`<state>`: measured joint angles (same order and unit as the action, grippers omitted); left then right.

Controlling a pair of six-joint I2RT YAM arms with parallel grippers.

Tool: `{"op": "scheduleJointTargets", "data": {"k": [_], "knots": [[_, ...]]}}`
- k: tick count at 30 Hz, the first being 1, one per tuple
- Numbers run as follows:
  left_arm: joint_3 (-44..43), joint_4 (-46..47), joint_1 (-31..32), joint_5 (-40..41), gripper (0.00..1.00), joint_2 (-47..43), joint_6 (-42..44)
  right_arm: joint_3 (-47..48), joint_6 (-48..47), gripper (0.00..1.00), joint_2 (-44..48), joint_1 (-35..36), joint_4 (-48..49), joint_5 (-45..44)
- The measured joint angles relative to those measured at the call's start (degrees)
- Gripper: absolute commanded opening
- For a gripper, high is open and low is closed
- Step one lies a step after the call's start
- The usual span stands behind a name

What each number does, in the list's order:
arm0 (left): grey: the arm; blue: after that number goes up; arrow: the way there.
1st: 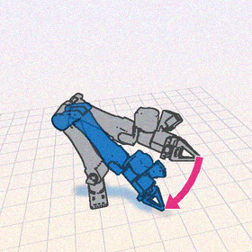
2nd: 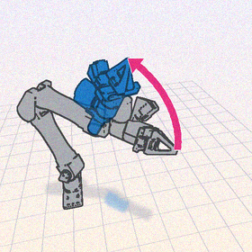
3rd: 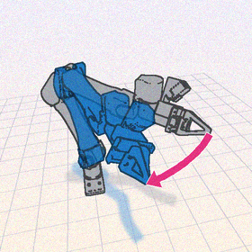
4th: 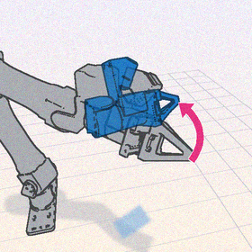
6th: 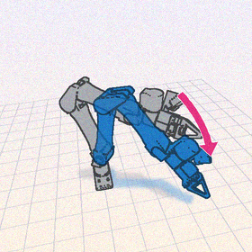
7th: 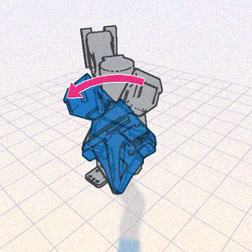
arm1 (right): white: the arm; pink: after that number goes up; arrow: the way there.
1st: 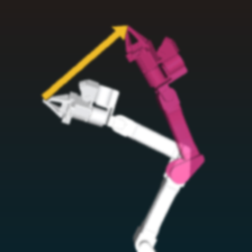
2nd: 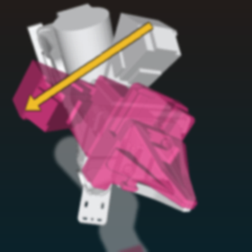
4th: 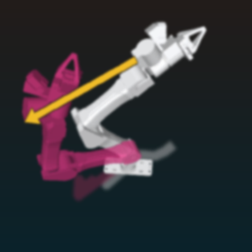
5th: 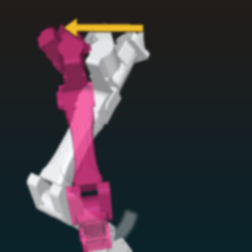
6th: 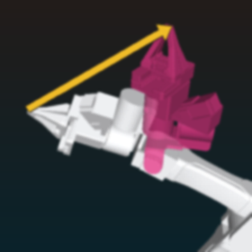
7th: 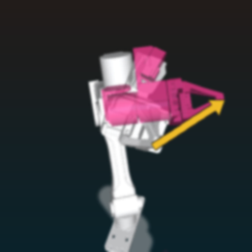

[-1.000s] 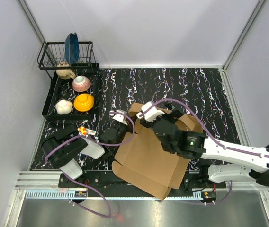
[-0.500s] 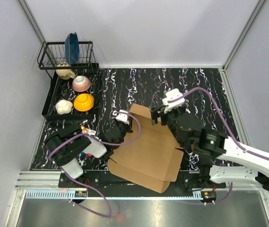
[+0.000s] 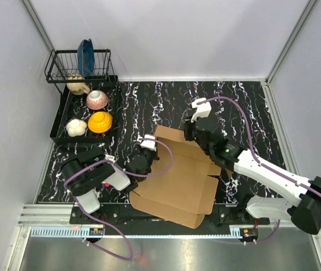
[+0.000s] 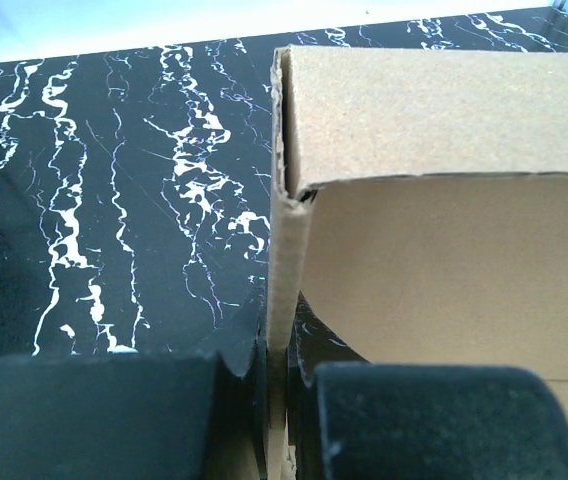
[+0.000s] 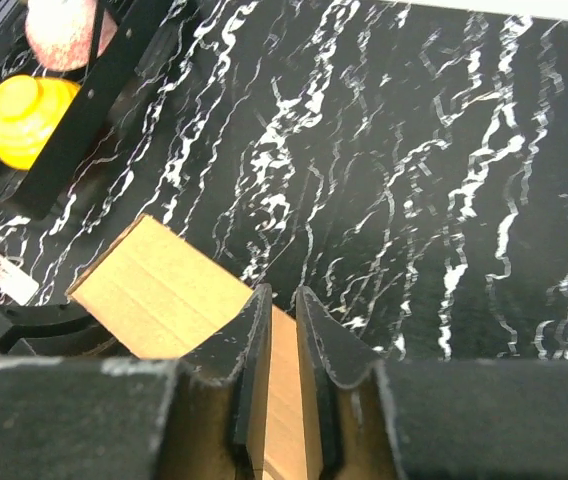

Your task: Fold the paper box

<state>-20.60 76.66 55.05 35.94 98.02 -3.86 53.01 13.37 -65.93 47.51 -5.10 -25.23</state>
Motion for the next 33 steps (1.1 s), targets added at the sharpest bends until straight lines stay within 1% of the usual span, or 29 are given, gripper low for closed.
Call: {"op": "scheduleJointTargets", "data": {"k": [6,12,15,16,18,20,21,25,28,31,32,33], "knots": [[-0.6,1.0,1.8,4.0,0.0,1.2,0.8,-2.7,2.6,0.16,-4.9,0.0,3.6,5.4],[-1.4,1.3,3.7,9.8,0.0,2.2,1.5,-4.4,4.1,0.15,-5.2,-0.1,7.1,6.6],[-1.8,1.2,4.6,12.5,0.0,2.5,2.1,-4.7,4.5,0.21,-5.2,-0.1,7.6,6.8],[-1.8,1.3,4.9,13.0,0.0,2.5,2.4,-4.7,4.5,0.28,-5.2,-0.1,7.6,6.8],[-1.8,1.3,5.1,13.8,0.0,2.5,3.1,-4.5,4.3,0.34,-4.8,-0.1,6.9,6.6],[-1.8,1.3,5.2,14.8,0.0,2.4,4.3,-3.4,3.7,0.45,-4.0,0.0,4.3,5.6],[-1.7,1.2,5.2,15.2,0.0,2.3,5.0,-2.3,3.2,0.47,-3.3,0.0,2.5,4.4],[-0.5,0.7,5.3,16.5,0.0,-0.1,7.3,2.8,1.0,0.53,1.9,0.0,-2.4,-2.1],[0.5,0.5,5.3,17.7,0.0,-2.6,8.5,4.8,-0.6,0.54,7.2,-0.1,-4.9,-6.9],[1.8,0.2,5.3,19.4,0.0,-4.0,8.6,4.9,-1.0,0.55,11.6,-0.3,-9.2,-10.6],[2.3,0.1,5.3,20.0,0.0,-4.0,8.5,4.2,-0.9,0.57,12.7,-0.3,-10.1,-11.3],[2.6,0.1,5.3,20.5,0.0,-4.1,8.4,2.8,-0.9,0.65,14.2,-0.4,-10.8,-11.4]]}}
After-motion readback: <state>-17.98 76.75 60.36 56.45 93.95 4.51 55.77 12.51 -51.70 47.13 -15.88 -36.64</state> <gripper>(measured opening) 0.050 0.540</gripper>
